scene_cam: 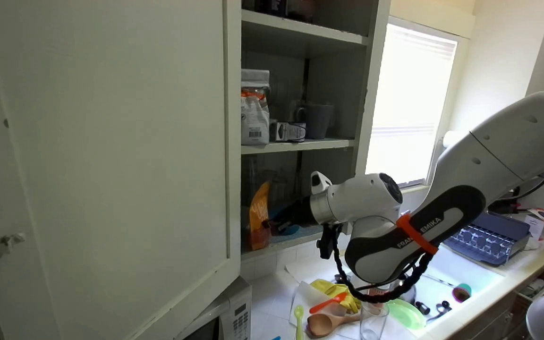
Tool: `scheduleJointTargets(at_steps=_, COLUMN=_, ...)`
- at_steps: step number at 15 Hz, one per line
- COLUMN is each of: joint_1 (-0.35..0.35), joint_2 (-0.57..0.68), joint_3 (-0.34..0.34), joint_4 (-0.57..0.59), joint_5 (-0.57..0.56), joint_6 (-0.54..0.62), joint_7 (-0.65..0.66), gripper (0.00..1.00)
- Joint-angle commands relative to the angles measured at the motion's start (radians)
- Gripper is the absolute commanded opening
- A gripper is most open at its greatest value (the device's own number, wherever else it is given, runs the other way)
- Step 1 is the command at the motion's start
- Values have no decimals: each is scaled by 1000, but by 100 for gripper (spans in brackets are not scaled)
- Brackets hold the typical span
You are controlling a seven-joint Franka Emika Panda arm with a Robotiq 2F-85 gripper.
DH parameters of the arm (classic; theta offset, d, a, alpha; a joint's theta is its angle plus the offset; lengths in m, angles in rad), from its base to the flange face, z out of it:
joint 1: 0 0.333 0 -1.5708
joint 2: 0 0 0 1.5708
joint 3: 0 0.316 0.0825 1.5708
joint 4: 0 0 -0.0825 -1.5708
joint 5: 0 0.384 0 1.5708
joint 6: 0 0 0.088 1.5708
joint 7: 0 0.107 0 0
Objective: Pick up the orange sachet and put it in the open cabinet
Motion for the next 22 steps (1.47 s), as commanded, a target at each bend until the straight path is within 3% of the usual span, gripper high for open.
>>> scheduleJointTargets(at_steps=1, joint_1=-12, joint_2=40, joint_3=21, joint_4=1, joint_5=-21, joint_6=-22, joint_7=-7, gripper=0)
scheduleJointTargets(at_steps=10, joint_1=-15, joint_2=50, joint_3=15, joint_4=21, joint_5=-16, joint_6=-32, joint_7=-8, gripper=0)
scheduleJointTargets(at_steps=11, joint_1=197, joint_2=62, joint_3=-180, joint_4=16, joint_5=54, joint_6=-40, joint_7=-76, gripper=0)
scheduleJointTargets(at_steps=12, joint_1=233, joint_2=68, joint_3=-220, joint_4=20, joint_5=57, joint_6=-46, joint_7=-84, gripper=0)
scheduleJointTargets(at_steps=19, joint_1=727, joint_2=186, joint_3=-746, joint_4=106, joint_5=40, joint_6=-94, joint_7=-164, gripper=0)
scheduleJointTargets(at_steps=20, joint_1=657, joint_2=222, joint_3=-660, joint_4=121, joint_5=65, joint_6=-112, joint_7=-205, gripper=0)
scheduleJointTargets(at_steps=22, joint_1=727, joint_2=272, joint_3=-709, joint_4=147, joint_5=46, joint_6=-114, joint_7=-222, gripper=0)
